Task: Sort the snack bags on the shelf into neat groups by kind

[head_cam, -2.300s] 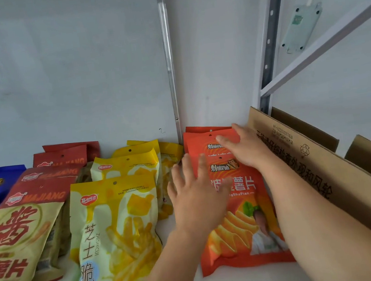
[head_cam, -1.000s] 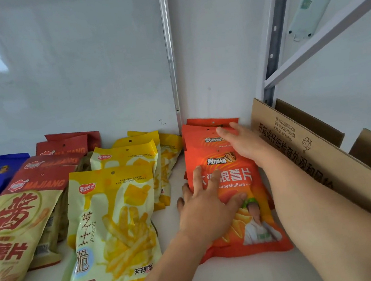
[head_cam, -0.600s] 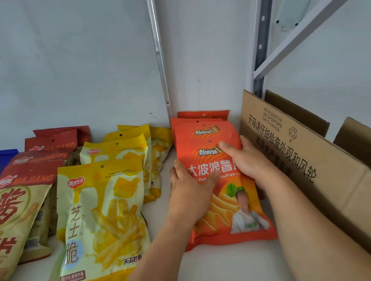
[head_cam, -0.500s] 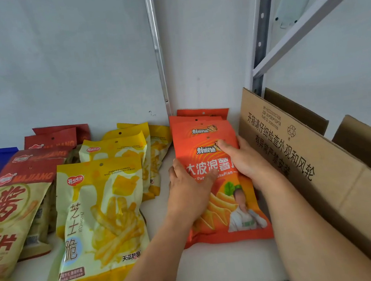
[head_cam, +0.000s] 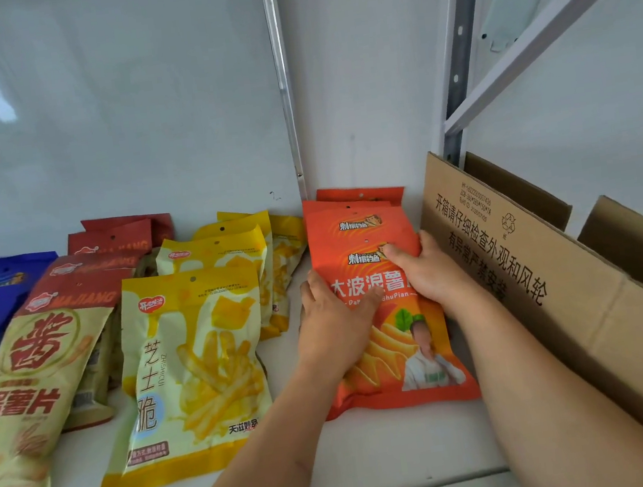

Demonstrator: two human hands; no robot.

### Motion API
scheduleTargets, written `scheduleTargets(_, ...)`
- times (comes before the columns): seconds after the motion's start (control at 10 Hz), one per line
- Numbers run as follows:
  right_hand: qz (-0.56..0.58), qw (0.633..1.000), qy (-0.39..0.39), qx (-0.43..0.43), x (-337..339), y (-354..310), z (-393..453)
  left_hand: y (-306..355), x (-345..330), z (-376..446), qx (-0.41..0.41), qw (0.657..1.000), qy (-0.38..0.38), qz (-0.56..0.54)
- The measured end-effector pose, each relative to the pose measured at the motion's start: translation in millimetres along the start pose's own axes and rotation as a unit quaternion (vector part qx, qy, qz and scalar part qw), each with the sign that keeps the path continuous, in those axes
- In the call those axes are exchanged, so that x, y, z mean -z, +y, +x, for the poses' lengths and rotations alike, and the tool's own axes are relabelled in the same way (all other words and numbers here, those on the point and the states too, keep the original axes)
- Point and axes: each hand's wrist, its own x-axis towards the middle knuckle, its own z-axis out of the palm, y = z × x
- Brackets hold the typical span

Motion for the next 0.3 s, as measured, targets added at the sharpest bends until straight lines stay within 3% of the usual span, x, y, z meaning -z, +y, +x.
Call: scheduleTargets(0.3, -0.230, 0.966, 0.070, 0.094, 4.9, -45.2, -9.0, 13.5, 39.7, -12.5, -0.112, 0.984, 0.036, 0.136)
